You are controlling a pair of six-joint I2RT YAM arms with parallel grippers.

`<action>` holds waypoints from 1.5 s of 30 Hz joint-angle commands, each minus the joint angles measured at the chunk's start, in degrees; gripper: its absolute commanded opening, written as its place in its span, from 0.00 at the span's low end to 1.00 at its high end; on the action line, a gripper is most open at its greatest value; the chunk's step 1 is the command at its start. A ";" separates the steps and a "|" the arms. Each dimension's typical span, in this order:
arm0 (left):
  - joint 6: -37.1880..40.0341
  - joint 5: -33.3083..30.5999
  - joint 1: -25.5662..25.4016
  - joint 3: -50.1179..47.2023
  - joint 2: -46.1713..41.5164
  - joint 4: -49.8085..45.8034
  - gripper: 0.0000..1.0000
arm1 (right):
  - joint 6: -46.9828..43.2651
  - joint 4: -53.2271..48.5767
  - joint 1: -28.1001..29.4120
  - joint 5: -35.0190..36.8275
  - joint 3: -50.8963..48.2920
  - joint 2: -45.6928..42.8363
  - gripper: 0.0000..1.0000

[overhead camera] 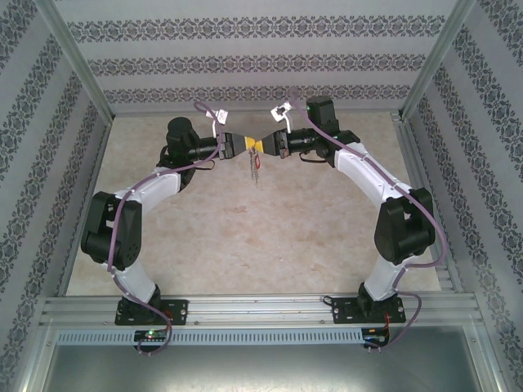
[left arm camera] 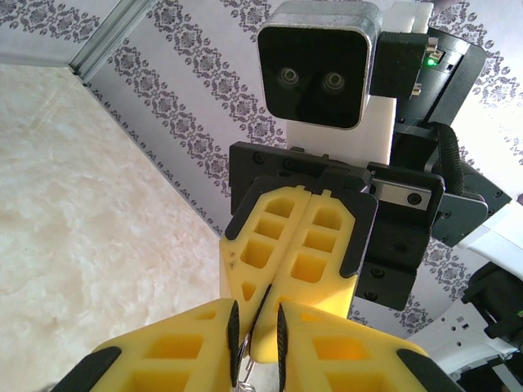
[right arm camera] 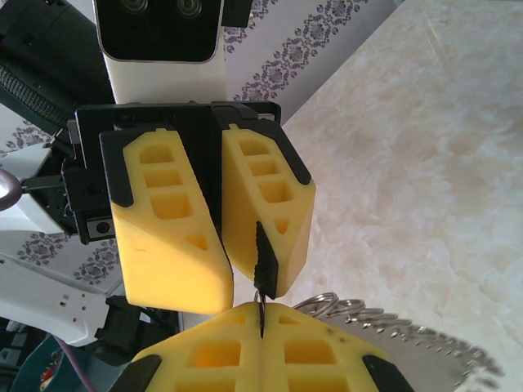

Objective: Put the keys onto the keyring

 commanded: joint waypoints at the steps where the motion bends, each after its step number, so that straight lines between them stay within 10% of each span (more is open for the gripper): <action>1: 1.50 1.06 -0.77 -0.65 -0.41 1.33 0.23 | 0.22 2.62 -0.80 -0.32 0.25 -0.13 0.00; 45: 2.18 0.22 -1.66 1.62 0.86 -1.08 0.27 | 3.03 7.00 -1.67 -2.68 -2.44 -2.36 0.00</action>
